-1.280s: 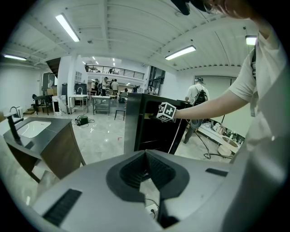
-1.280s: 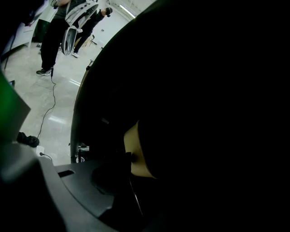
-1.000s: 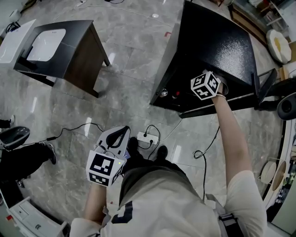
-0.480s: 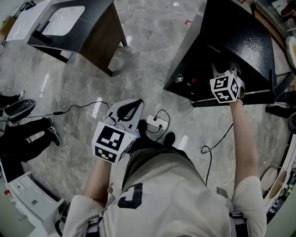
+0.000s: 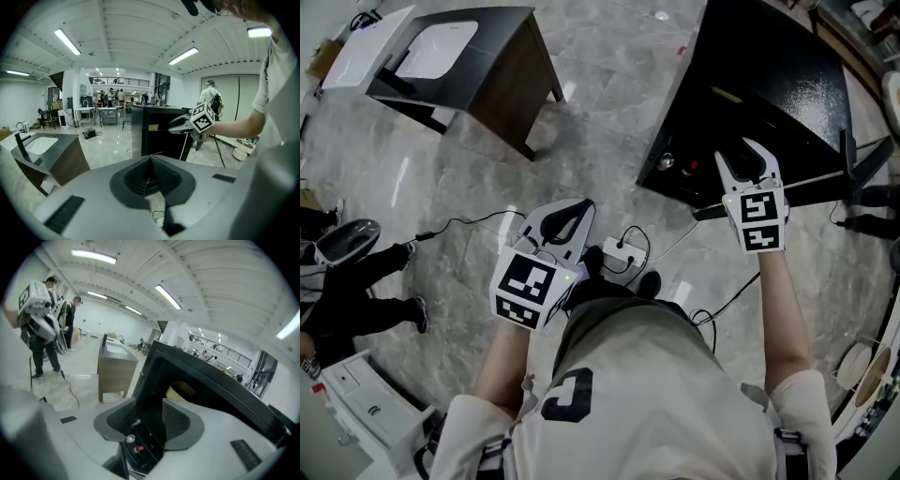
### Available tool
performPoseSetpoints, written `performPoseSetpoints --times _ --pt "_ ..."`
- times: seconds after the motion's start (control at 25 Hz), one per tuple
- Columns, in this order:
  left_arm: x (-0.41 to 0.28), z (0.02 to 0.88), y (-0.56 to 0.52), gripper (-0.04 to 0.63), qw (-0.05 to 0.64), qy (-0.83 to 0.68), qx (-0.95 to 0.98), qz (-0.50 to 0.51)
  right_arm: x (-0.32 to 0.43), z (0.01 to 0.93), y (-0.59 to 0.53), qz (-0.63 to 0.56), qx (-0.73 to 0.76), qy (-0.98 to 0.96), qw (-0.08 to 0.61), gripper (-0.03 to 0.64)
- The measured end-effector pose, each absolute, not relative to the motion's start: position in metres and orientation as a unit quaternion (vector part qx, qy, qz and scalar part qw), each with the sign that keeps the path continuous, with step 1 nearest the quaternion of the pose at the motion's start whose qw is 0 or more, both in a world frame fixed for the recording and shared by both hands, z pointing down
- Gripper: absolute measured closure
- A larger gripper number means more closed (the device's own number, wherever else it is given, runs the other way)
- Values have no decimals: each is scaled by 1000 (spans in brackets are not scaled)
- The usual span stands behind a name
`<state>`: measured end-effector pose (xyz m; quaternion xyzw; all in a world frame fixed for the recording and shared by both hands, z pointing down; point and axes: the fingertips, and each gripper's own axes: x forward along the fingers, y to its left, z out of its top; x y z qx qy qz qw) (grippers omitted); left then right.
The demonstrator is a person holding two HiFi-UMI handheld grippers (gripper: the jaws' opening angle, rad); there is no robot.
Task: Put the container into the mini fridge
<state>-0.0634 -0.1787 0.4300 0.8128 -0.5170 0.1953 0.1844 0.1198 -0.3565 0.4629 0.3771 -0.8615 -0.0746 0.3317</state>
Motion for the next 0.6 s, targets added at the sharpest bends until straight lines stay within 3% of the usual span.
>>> performPoseSetpoints --times 0.6 --pt "14 404 -167 540 149 -490 834 205 134 403 -248 -29 326 -915 235 439"
